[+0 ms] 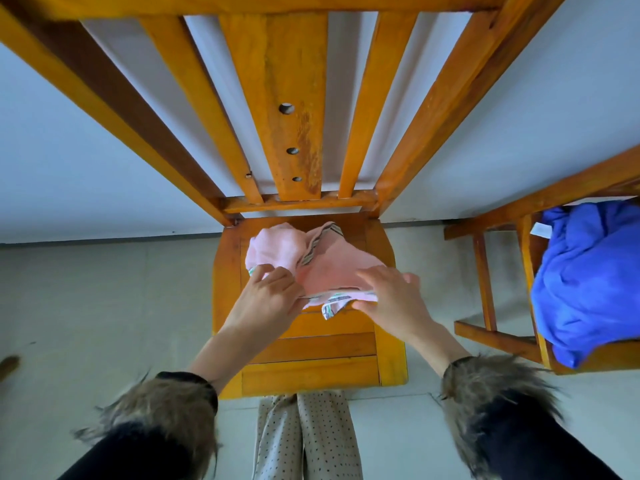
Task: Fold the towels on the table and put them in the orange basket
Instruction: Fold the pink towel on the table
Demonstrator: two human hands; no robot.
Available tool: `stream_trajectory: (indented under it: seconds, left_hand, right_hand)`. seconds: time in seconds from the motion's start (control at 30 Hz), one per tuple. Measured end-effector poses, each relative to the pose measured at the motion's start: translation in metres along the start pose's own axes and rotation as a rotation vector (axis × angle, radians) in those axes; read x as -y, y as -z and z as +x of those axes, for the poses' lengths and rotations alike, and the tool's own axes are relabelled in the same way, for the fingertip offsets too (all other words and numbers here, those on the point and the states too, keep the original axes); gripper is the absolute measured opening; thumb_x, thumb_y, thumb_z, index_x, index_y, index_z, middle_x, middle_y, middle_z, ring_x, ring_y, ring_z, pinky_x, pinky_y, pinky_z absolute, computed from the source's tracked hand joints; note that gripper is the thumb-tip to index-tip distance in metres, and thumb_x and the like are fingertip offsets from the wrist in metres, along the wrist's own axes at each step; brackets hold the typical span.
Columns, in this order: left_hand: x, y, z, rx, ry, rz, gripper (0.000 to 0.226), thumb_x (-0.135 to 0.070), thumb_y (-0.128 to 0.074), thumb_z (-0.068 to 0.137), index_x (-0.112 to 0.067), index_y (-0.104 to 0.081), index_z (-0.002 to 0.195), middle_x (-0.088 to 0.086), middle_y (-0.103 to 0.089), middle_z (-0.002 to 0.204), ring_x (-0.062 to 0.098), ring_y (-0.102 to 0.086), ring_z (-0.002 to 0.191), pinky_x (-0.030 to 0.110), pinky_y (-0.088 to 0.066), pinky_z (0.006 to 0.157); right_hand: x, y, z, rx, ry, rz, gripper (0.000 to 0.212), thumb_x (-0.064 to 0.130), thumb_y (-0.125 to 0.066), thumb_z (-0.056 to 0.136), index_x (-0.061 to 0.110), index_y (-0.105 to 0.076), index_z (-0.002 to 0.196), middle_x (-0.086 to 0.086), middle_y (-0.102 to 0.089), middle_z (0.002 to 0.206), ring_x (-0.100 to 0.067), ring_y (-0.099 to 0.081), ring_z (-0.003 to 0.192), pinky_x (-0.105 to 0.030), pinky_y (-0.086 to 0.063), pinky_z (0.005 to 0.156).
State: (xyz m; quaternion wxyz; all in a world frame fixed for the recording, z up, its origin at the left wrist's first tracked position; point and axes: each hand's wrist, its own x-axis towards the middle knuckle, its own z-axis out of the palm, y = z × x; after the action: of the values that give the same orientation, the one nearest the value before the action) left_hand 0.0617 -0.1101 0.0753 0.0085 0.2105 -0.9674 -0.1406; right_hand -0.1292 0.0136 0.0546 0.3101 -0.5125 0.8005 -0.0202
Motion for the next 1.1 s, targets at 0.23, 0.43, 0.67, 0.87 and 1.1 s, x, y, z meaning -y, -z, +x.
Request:
stream_trajectory:
  seconds: [0.23, 0.43, 0.67, 0.87, 1.1]
  left_hand:
    - [-0.01, 0.018, 0.014, -0.027, -0.031, -0.26, 0.017, -0.026, -0.062, 0.081, -0.013, -0.07, 0.075, -0.003, -0.066, 0.067, 0.019, -0.058, 0.057, 0.023, -0.045, 0.067]
    - [0.004, 0.055, 0.008, 0.202, 0.207, -0.282, 0.025, -0.031, -0.06, 0.089, -0.019, -0.069, 0.109, -0.001, -0.069, 0.105, 0.019, -0.059, 0.097, 0.031, -0.048, 0.085]
    - [-0.009, 0.149, -0.005, 0.016, 0.443, -0.371, 0.019, -0.021, -0.061, 0.089, -0.013, -0.067, 0.106, -0.001, -0.064, 0.097, 0.016, -0.055, 0.085, 0.024, -0.039, 0.073]
    - [-0.019, 0.236, -0.047, -0.233, 0.582, -0.494, 0.009, -0.026, -0.067, 0.084, -0.027, -0.061, 0.077, 0.002, -0.065, 0.079, 0.013, -0.058, 0.075, 0.027, -0.044, 0.07]
    - [-0.016, 0.328, -0.158, -0.517, 0.737, -0.538, 0.027, -0.018, -0.065, 0.086, -0.041, -0.06, 0.072, -0.01, -0.062, 0.083, 0.01, -0.055, 0.078, 0.013, -0.04, 0.067]
  right_hand:
    - [0.034, 0.002, 0.003, -0.206, 0.22, 0.305, 0.01, 0.024, -0.068, 0.084, 0.019, -0.074, 0.09, 0.003, -0.072, 0.091, -0.016, -0.063, 0.083, -0.042, -0.049, 0.083]
    - [0.035, 0.049, -0.018, -0.262, 0.283, 0.292, 0.012, 0.024, -0.066, 0.085, 0.021, -0.075, 0.093, 0.004, -0.073, 0.079, -0.017, -0.062, 0.071, -0.038, -0.047, 0.076]
    - [0.076, 0.146, -0.038, -0.489, 0.426, 0.207, 0.014, 0.017, -0.063, 0.081, 0.011, -0.075, 0.082, -0.003, -0.069, 0.077, -0.024, -0.064, 0.068, -0.039, -0.05, 0.065]
    - [0.132, 0.21, -0.058, -0.555, 0.483, 0.067, 0.019, 0.021, -0.058, 0.082, 0.014, -0.075, 0.088, -0.004, -0.059, 0.077, -0.028, -0.061, 0.07, -0.036, -0.033, 0.07]
    - [0.262, 0.254, -0.093, -0.638, 0.738, 0.128, 0.012, 0.014, -0.063, 0.086, 0.014, -0.074, 0.092, 0.0, -0.07, 0.084, -0.02, -0.063, 0.074, -0.035, -0.036, 0.075]
